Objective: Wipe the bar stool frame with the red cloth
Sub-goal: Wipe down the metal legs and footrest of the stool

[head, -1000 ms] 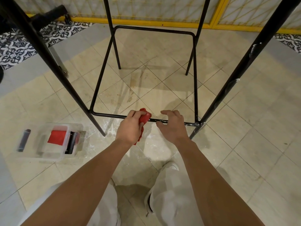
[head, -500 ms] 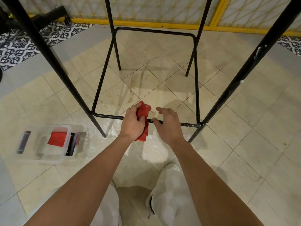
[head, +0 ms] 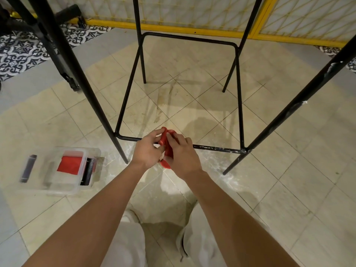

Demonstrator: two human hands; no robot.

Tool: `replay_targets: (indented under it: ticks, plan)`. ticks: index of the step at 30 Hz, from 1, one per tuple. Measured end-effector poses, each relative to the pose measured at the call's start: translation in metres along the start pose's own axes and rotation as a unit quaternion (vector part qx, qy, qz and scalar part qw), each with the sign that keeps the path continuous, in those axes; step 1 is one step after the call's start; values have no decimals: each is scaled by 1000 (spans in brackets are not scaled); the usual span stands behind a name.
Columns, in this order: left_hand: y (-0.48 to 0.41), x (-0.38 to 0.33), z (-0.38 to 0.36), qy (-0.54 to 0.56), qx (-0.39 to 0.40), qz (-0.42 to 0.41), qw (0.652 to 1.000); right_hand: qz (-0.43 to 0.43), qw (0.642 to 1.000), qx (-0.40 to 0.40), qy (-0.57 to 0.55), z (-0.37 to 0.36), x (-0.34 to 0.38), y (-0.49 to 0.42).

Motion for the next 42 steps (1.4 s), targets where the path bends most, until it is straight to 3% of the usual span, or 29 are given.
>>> replay_targets:
  ticks: [7, 14, 18, 24, 34, 39, 42]
  plan:
    - [1, -3, 6, -17, 21, 25, 999, 20, 994, -55, 90, -12, 1, -3]
    - [4, 1, 13, -26, 6, 27, 999, -38, 989, -116, 86, -4, -20, -1]
    - [4, -3, 8, -30, -2, 17, 999, -27, 983, -169, 69, 6, -25, 3]
    - [1, -10, -1, -87, 5, -31, 996, 38, 992, -82, 93, -10, -13, 3]
    - [4, -6, -8, -110, 8, -36, 993, -55, 985, -111, 118, 6, -52, 12]
    - [7, -8, -10, -116, 4, -40, 992, 28, 986, -142, 85, 10, -34, 8]
    - [6, -6, -2, -129, -20, -34, 991, 47, 991, -88, 93, 1, -18, 0]
Point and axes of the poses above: each hand's wrist, its own y-axis away from the middle knuckle, its own z-axis out of the back of the hand, x = y × z, the point moved 4 cm from there along -y, towards the middle knuckle, and after that the axes turned 11 degrees about -z, right-handed, at the moved point
